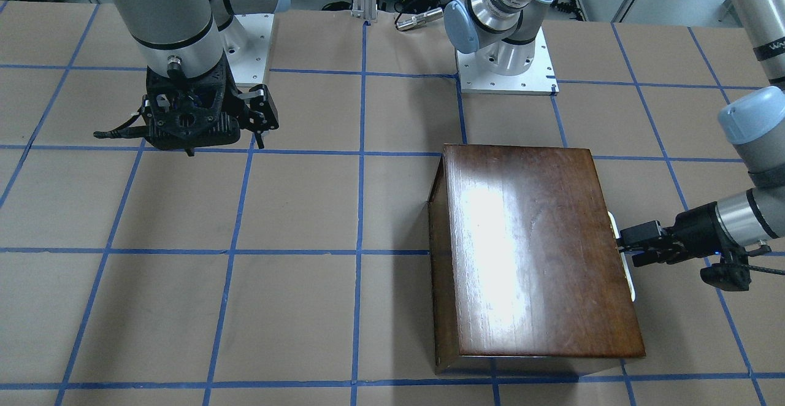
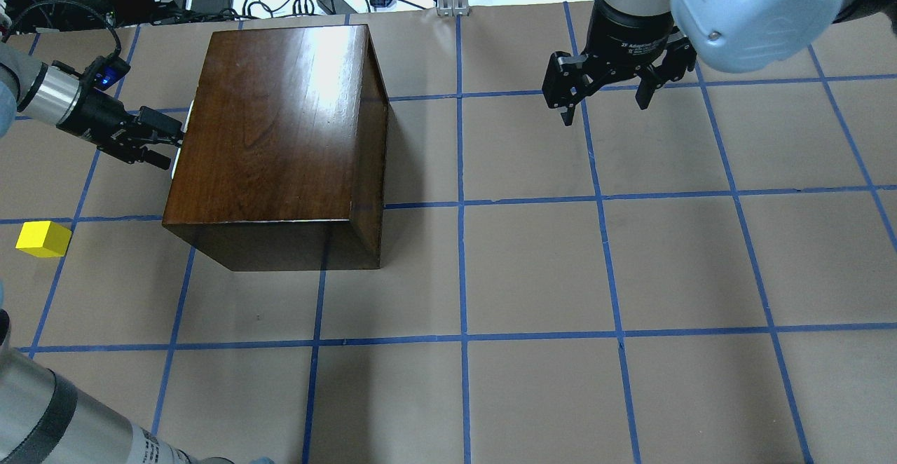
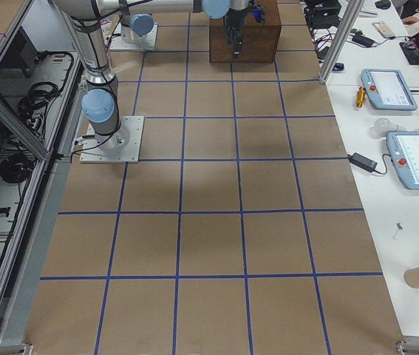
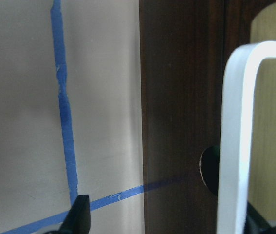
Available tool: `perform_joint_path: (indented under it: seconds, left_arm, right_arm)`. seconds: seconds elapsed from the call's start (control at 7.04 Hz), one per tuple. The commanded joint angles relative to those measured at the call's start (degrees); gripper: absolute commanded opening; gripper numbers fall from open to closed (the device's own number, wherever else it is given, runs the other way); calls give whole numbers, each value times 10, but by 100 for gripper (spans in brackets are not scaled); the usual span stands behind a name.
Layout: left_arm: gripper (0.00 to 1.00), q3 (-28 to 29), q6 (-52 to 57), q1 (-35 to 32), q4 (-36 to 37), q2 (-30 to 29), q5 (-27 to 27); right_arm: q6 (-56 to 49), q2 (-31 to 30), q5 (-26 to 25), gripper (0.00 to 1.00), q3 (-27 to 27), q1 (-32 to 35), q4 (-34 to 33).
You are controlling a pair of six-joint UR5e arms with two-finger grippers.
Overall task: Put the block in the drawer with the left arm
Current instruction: 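Pull the drawer outward from the cabinet with the left gripper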
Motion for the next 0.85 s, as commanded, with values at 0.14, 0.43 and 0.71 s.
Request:
perform_joint_path:
  seconds: [0.14,0.43,0.71]
  left_arm:
    - [100,4,3,24,1,2,34]
    - [100,7,4,43,1,2,35]
    - [100,8,26,79,1,2,42]
  right_arm:
    - [0,0,0,100,0,0,0]
    - [-1,0,0,100,0,0,0]
    - [-1,0,0,100,0,0,0]
